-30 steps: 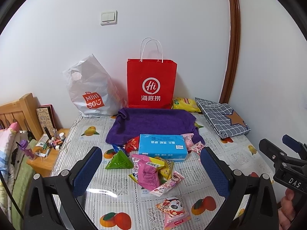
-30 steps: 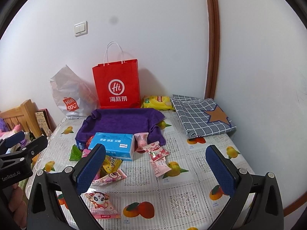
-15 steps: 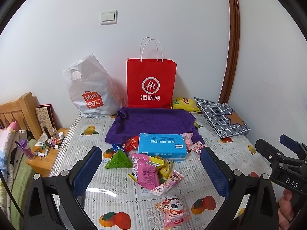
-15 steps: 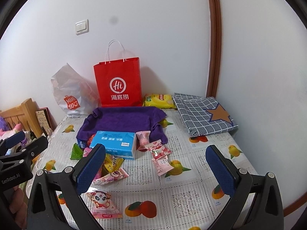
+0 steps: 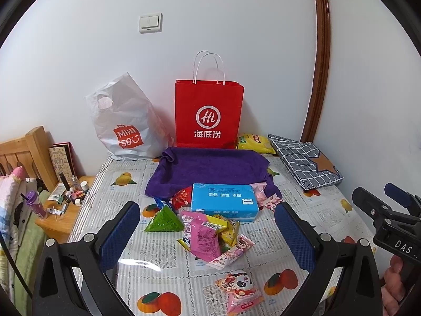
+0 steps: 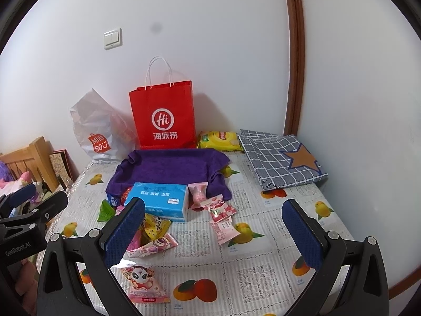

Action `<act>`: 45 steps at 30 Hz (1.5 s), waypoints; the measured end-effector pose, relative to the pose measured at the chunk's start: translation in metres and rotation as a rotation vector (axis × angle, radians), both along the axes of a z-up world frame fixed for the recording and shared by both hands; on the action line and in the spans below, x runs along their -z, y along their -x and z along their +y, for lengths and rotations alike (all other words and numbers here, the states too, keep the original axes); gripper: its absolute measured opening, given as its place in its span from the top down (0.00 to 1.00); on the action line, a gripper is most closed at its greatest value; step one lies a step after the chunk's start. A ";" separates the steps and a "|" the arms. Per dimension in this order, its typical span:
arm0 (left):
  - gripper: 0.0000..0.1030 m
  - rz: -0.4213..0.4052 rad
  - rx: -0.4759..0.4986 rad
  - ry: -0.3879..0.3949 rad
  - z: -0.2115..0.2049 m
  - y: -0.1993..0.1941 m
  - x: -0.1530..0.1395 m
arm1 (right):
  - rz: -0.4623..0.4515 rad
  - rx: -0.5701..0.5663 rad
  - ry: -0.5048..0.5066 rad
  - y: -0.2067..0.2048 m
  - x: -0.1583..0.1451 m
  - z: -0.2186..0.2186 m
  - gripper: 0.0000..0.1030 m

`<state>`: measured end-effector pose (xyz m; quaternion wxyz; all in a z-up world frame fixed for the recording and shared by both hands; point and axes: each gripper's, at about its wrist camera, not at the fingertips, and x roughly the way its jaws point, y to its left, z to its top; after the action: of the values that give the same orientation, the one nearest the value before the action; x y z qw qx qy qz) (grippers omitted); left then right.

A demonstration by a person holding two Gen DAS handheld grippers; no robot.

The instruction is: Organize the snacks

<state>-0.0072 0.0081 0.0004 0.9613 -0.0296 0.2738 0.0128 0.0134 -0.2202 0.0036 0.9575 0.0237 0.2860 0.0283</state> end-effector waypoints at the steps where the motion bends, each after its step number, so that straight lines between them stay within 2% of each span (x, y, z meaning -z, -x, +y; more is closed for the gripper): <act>1: 0.01 -0.001 -0.003 0.002 0.001 0.000 0.000 | 0.000 -0.002 0.002 0.000 0.000 0.001 0.00; 18: 0.01 -0.011 -0.007 0.018 0.010 0.003 -0.003 | -0.002 -0.029 0.009 -0.001 0.000 0.011 0.00; 29: 0.00 0.029 0.019 0.001 0.006 -0.001 -0.001 | 0.009 -0.036 0.011 -0.002 0.004 0.014 0.00; 34: 0.00 0.046 -0.018 0.003 0.010 -0.005 -0.002 | 0.006 -0.032 0.003 -0.003 0.004 0.015 0.00; 39: 0.00 0.010 -0.029 -0.012 0.015 0.002 -0.004 | 0.018 -0.026 0.025 -0.003 0.007 0.018 0.00; 45: 0.01 -0.022 -0.021 0.015 0.023 0.007 -0.005 | 0.011 -0.055 0.013 -0.002 0.019 0.022 0.00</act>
<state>-0.0144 0.0306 0.0051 0.9638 -0.0400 0.2627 0.0207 0.0152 -0.1983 -0.0154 0.9549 0.0097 0.2922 0.0527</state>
